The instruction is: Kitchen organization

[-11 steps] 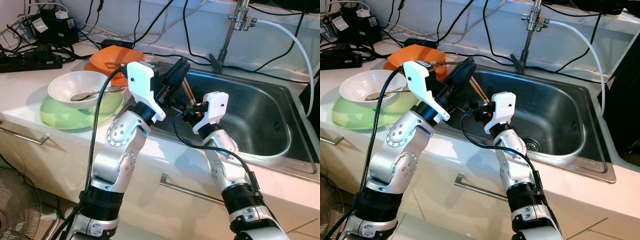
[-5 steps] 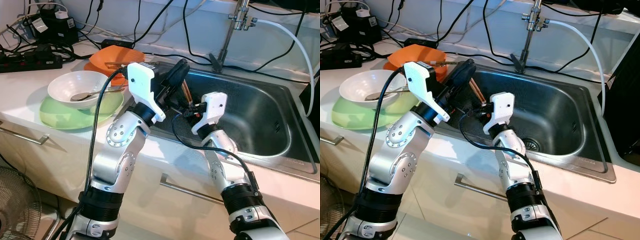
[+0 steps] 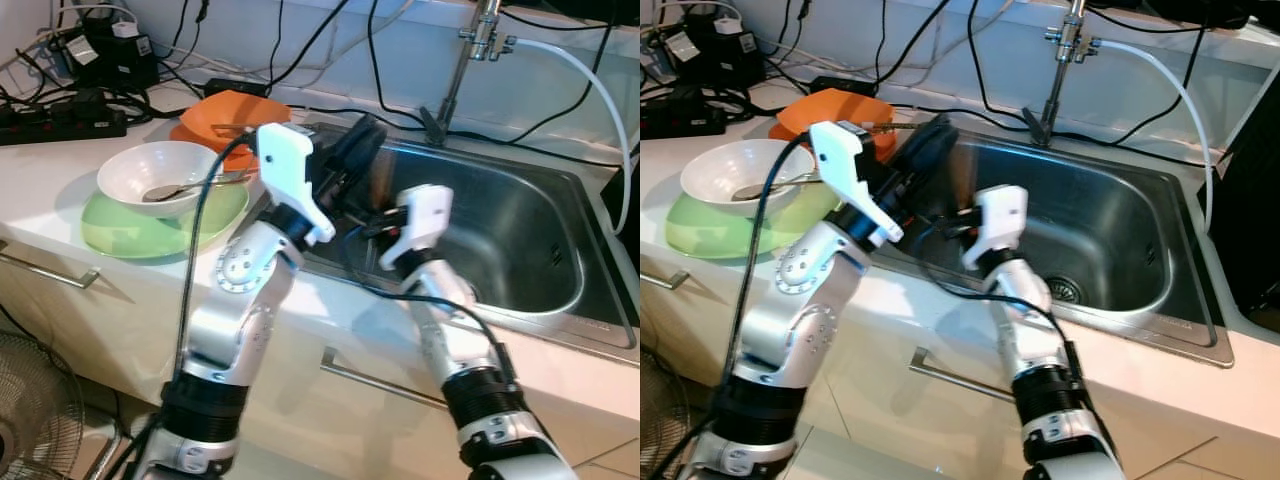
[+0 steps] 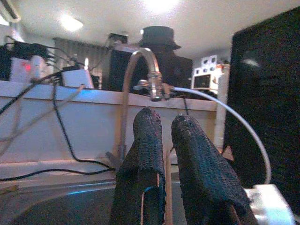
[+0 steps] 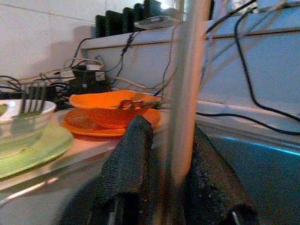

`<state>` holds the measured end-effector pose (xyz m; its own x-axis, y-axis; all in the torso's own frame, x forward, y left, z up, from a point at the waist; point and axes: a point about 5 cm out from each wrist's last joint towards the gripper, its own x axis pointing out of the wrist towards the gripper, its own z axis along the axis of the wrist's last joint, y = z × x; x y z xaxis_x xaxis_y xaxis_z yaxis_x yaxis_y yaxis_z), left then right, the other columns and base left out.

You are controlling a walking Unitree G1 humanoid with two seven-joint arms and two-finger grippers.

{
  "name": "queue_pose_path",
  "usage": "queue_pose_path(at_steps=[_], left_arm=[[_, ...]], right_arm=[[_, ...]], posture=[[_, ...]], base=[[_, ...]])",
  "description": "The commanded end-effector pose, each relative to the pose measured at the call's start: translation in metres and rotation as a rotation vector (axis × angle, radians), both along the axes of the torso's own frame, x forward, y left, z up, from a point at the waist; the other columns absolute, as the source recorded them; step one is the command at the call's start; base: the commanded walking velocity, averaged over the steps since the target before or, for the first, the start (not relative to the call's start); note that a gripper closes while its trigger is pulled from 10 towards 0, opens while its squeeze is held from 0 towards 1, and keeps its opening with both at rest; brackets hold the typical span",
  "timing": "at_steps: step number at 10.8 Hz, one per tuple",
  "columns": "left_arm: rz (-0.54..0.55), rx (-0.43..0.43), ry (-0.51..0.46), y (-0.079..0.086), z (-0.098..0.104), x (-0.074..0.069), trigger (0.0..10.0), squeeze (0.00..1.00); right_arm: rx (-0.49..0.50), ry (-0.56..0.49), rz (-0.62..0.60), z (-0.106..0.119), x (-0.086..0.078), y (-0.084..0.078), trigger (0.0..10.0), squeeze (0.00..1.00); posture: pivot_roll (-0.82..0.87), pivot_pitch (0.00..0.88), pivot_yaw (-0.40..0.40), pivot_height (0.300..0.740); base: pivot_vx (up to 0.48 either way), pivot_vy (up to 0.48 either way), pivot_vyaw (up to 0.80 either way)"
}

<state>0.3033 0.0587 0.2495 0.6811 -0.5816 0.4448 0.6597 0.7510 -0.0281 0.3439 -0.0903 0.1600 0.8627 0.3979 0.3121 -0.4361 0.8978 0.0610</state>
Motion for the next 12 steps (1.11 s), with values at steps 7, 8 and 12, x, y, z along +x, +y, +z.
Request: queue_pose_path(at_steps=[7,8,12], left_arm=[[0.062,-0.06,0.014,0.016,0.002,0.002,10.0,0.0],[0.107,-0.054,0.023,0.022,-0.002,0.005,10.0,0.0],[0.345,0.148,-0.049,0.049,-0.008,0.011,10.0,0.0]], right_arm=[[0.007,0.02,-0.067,0.002,0.011,-0.012,0.0,0.0],[0.004,0.034,-0.093,0.0,0.012,-0.015,0.0,0.0],[-0.001,0.079,-0.207,-0.004,0.019,-0.031,10.0,0.0]], posture=[[0.23,0.0,-0.053,0.74],[0.23,0.0,-0.053,0.74],[0.24,0.0,-0.052,0.74]], base=[[0.0,0.0,0.0],[0.0,0.0,0.0],[0.0,0.0,0.0]])
